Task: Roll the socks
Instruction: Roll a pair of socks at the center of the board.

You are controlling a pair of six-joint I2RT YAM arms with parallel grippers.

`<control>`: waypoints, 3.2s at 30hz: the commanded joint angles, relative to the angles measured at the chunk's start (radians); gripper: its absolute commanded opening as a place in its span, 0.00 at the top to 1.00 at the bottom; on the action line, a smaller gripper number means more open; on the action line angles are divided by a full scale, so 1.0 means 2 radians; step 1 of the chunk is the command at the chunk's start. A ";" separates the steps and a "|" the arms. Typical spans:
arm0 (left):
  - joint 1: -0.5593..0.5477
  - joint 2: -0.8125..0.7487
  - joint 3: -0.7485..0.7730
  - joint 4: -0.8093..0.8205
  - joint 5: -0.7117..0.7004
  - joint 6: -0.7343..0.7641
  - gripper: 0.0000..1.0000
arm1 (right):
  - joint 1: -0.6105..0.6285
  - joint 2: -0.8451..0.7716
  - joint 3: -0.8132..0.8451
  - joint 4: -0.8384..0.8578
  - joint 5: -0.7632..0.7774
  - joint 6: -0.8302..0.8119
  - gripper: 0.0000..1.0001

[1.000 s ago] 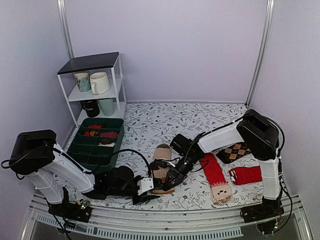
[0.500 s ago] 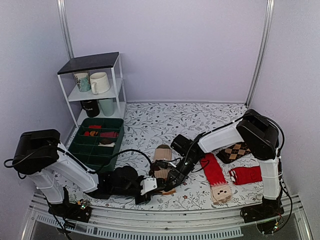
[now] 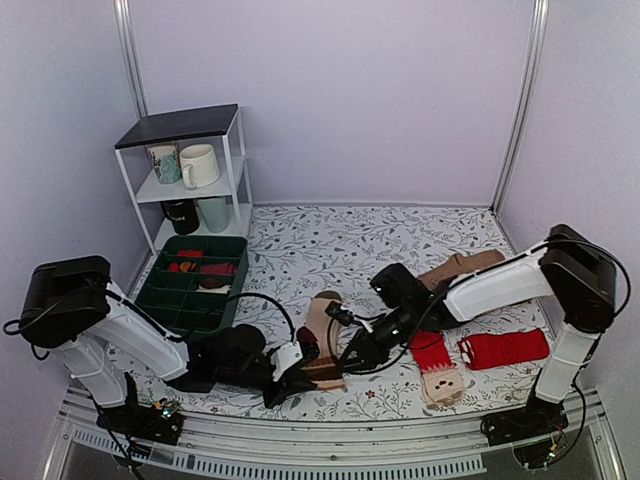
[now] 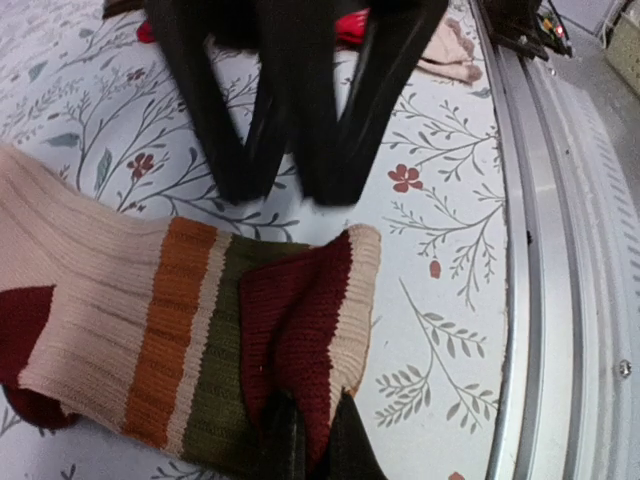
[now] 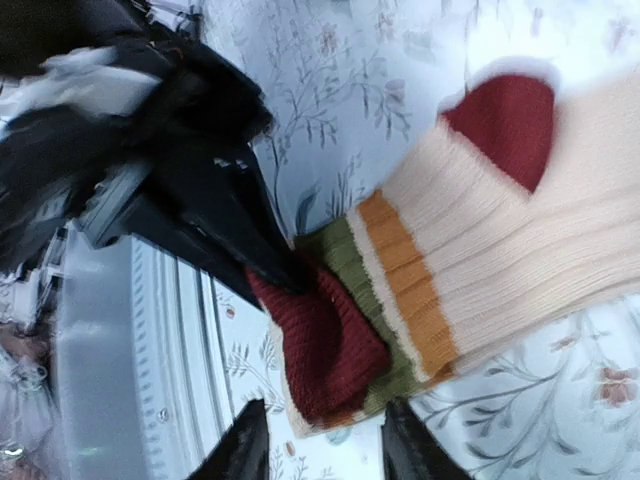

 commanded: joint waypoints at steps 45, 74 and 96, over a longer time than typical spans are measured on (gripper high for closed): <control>0.075 0.022 -0.043 -0.062 0.155 -0.163 1.00 | 0.116 0.027 -0.120 0.352 0.191 -0.236 0.53; 0.047 -0.254 -0.088 -0.093 0.005 -0.026 0.63 | 0.086 0.075 0.036 -0.129 0.112 -0.045 0.99; -0.032 -0.099 -0.041 0.007 -0.036 0.087 0.55 | 0.027 0.186 0.157 -0.287 -0.008 0.004 0.98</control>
